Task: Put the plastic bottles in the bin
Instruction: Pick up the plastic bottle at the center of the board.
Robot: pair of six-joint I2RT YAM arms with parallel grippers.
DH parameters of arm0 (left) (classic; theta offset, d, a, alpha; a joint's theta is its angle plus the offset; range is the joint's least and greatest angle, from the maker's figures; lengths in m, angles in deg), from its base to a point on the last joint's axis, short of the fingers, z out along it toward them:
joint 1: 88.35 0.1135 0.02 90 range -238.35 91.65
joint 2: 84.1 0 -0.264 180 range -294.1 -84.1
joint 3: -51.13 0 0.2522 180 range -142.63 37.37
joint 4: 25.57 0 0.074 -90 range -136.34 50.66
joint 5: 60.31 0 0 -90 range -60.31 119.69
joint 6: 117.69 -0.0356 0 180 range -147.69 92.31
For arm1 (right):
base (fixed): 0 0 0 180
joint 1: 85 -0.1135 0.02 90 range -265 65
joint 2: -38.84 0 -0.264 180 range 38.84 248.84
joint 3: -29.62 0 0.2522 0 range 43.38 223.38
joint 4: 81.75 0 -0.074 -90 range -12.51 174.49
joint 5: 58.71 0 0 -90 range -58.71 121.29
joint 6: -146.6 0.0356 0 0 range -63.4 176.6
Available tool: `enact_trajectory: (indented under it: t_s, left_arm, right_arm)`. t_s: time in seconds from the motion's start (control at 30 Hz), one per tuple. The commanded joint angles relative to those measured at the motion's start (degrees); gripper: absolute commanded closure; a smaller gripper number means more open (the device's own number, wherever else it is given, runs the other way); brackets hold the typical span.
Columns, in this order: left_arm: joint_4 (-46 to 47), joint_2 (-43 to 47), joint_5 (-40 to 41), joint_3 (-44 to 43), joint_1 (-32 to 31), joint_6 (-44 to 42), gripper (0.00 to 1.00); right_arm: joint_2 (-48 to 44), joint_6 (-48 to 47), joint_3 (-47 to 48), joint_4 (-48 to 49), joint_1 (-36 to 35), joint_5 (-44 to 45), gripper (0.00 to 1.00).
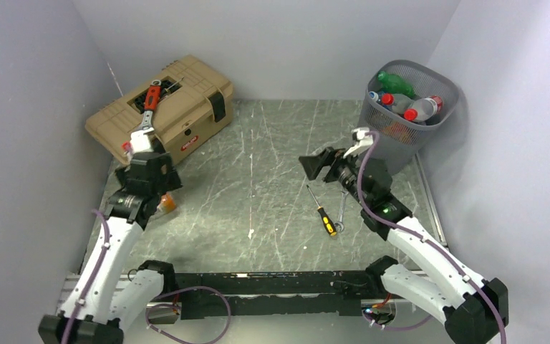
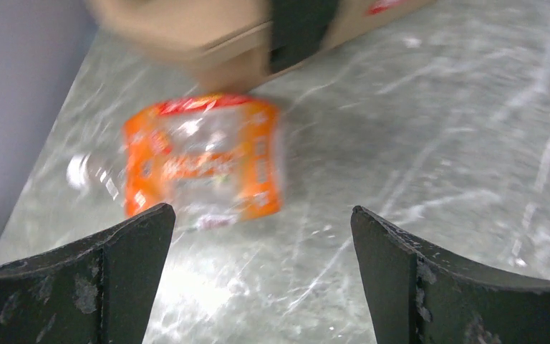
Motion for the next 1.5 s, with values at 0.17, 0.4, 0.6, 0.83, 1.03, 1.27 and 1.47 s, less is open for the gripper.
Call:
enact_trajectory:
  t_s: [0.17, 0.4, 0.6, 0.83, 1.03, 1.27, 1.47]
  left_arm:
    - [-10.30, 8.21, -0.42, 4.22, 13.11, 27.41, 0.01]
    - [-19.24, 15.08, 4.99, 7.78, 15.24, 60.14, 0.01]
    - [-18.66, 22.84, 7.05, 17.49, 15.17, 77.36, 0.01]
    - [-12.48, 24.33, 12.41, 25.11, 15.52, 88.09, 0.01]
    - [-4.08, 17.17, 12.85, 28.09, 16.98, 90.17, 0.01]
    - [7.41, 11.73, 10.86, 32.21, 19.45, 88.16, 0.06]
    - [13.31, 5.11, 9.47, 32.85, 19.47, 87.32, 0.12]
  right_arm:
    - [-1.43, 5.21, -7.36, 7.88, -8.32, -2.51, 0.10]
    - [-3.08, 5.38, -9.57, 6.73, -13.55, -2.47, 0.10]
    - [-4.16, 4.99, -9.97, 5.78, -15.76, -3.16, 0.10]
    - [-8.01, 4.33, -11.28, 2.24, -17.19, -3.30, 0.10]
    - [-12.31, 2.58, -12.38, -1.07, -17.28, -1.90, 0.10]
    - [-14.24, 2.48, -13.92, -1.72, -17.28, -1.69, 0.10]
    - [-14.56, 1.72, -13.25, -2.48, -17.33, -1.19, 0.09]
